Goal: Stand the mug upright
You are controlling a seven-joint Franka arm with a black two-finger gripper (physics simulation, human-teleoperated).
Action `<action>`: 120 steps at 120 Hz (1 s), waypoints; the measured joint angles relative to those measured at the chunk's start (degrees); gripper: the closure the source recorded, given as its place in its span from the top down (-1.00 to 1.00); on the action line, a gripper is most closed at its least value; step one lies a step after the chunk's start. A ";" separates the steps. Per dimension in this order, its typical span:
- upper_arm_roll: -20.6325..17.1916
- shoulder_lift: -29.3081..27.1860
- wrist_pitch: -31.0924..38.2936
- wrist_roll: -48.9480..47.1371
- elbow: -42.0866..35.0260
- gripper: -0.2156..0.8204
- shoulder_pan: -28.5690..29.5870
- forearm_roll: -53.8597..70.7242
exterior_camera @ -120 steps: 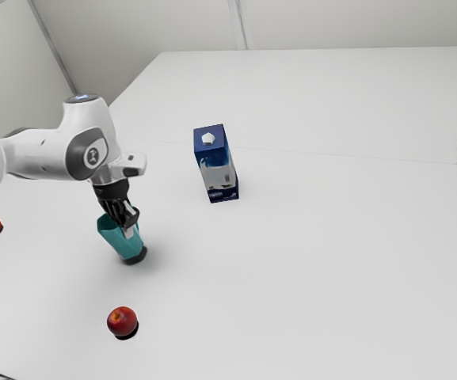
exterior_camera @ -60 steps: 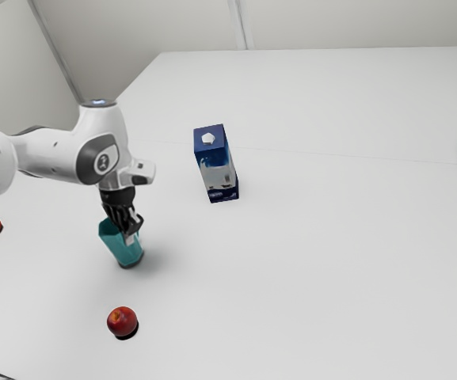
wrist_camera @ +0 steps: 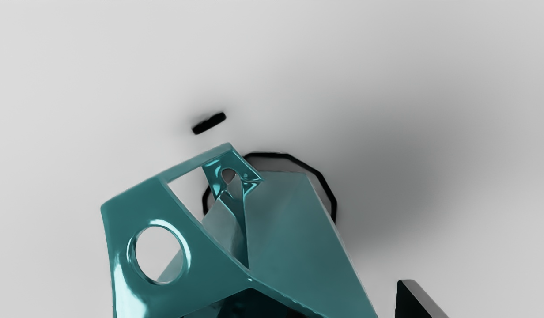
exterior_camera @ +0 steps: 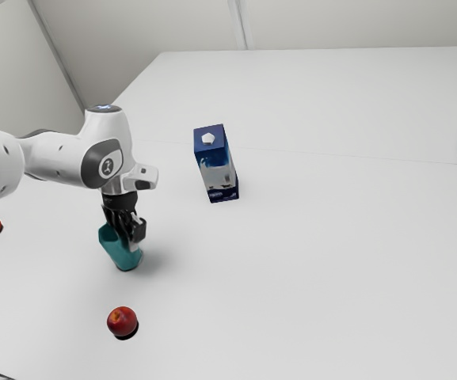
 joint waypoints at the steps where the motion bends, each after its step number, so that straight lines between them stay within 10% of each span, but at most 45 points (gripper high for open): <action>1: 0.00 0.01 0.00 0.00 0.02 -0.28 -0.01 0.01; 40: 0.04 -1.15 -0.14 0.06 1.86 0.40 -0.39 0.47; 120: -0.04 -4.80 -13.42 -0.69 27.54 0.58 -1.52 -0.21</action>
